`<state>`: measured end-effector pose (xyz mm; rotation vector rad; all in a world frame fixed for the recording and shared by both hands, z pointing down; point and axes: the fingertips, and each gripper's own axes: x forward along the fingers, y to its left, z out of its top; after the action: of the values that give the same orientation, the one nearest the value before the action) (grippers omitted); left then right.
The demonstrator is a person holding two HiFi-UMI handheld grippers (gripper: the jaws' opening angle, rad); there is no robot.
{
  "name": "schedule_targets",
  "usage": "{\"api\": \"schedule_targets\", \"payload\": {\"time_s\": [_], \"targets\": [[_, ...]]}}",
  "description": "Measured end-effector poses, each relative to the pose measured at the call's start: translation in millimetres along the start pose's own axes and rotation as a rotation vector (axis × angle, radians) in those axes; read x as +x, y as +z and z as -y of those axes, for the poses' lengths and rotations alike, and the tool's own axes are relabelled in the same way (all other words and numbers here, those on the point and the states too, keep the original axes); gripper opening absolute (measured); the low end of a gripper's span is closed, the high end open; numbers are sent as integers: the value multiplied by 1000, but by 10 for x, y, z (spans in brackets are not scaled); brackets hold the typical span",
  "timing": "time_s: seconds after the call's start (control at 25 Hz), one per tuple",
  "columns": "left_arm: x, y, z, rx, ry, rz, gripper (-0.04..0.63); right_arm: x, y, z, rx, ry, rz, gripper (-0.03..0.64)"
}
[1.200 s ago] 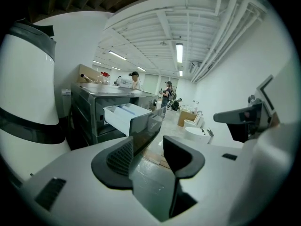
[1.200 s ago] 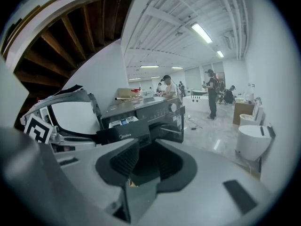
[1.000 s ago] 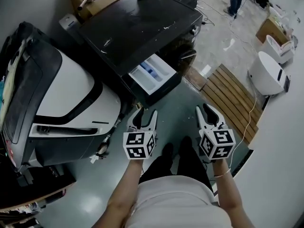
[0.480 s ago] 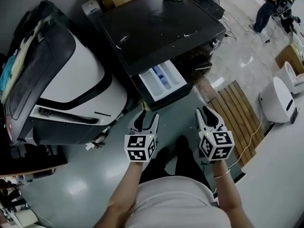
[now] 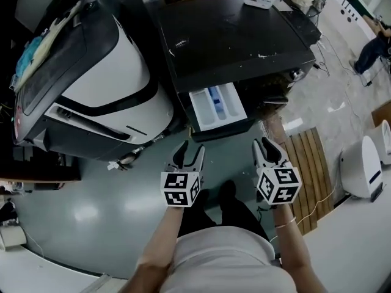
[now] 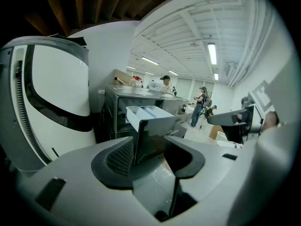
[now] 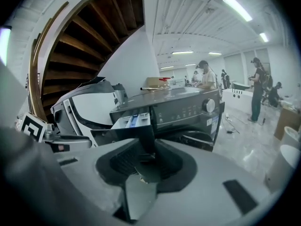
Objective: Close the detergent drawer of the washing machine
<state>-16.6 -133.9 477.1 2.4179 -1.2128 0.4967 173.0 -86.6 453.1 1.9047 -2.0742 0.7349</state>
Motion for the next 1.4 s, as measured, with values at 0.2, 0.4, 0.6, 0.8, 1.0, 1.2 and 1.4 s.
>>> {"api": "schedule_targets", "payload": {"time_s": [0.2, 0.4, 0.6, 0.8, 1.0, 1.2, 1.4], "targets": [[-10, -60, -6, -29, 55, -2, 176, 151, -8, 52, -32, 58, -32, 91], [28, -157, -27, -57, 92, -15, 176, 300, -75, 83, -54, 107, -71, 91], [84, -203, -49, -76, 123, -13, 176, 422, -146, 101, -70, 146, -111, 91], [123, -225, -85, -73, 132, -12, 176, 546, -161, 95, -78, 160, -122, 91], [150, -238, -133, -69, 134, -12, 176, 626, -197, 63, -85, 171, -127, 91], [218, -240, -134, -87, 140, -4, 176, 690, -210, 77, -101, 174, -128, 91], [266, -212, -130, -86, 138, 5, 172, 733, -201, 69, -111, 180, -124, 91]]}}
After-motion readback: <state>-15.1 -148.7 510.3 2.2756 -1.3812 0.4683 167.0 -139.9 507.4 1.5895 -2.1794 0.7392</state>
